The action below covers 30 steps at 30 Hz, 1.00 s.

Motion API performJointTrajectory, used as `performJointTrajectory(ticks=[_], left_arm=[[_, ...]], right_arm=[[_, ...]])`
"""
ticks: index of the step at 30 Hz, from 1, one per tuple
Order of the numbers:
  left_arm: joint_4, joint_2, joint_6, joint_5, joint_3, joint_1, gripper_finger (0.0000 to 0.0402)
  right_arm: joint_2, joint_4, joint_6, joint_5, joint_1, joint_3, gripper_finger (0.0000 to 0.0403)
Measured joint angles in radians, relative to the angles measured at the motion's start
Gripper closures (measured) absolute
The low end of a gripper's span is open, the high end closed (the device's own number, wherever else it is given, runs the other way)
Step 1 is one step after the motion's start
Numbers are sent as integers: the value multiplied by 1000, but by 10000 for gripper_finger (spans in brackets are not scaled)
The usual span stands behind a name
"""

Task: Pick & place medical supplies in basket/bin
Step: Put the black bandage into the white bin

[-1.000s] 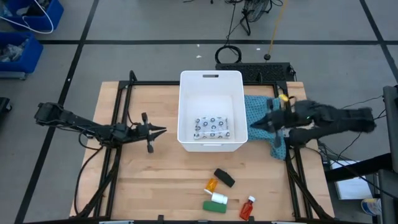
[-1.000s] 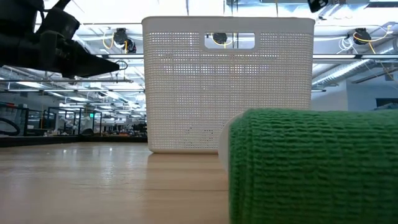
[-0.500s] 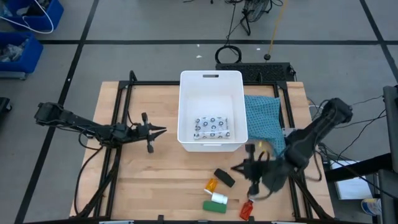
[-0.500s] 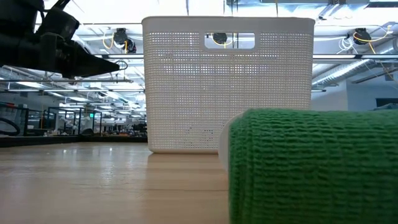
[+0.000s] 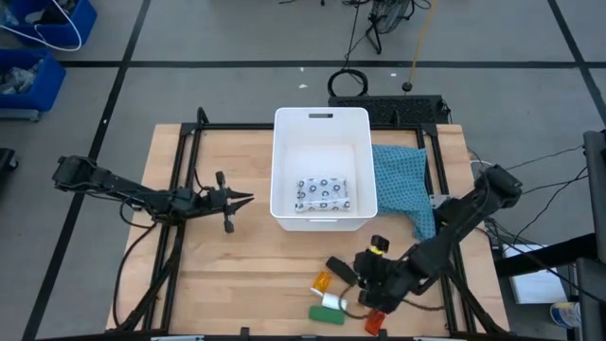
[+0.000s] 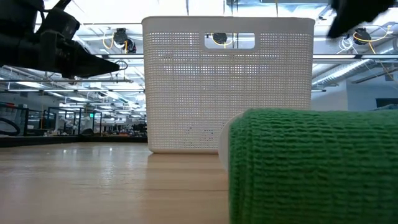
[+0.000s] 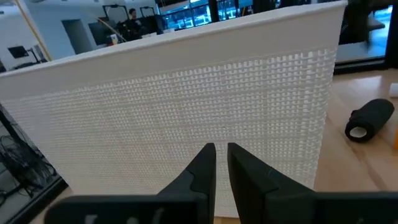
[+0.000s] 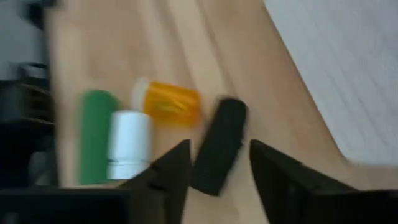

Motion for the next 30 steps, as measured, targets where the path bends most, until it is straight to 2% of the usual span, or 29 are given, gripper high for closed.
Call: performJointTrajectory(ticks=[4,7,16,30], left_arm=[[-1,0,-27,1,0,0,355],[-1,0,-33,3,0,0,355],[-14,0,-107,9,0,-1,355],[-30,0,-177,43,0,-2,355]], right_arm=[[52,-20,73,-54,-33,-2,174],[101,-12,96,-131,-58,-2,157],[218,49,128,-138,-71,-2,154],[312,99,155,-162,-71,-2,163]])
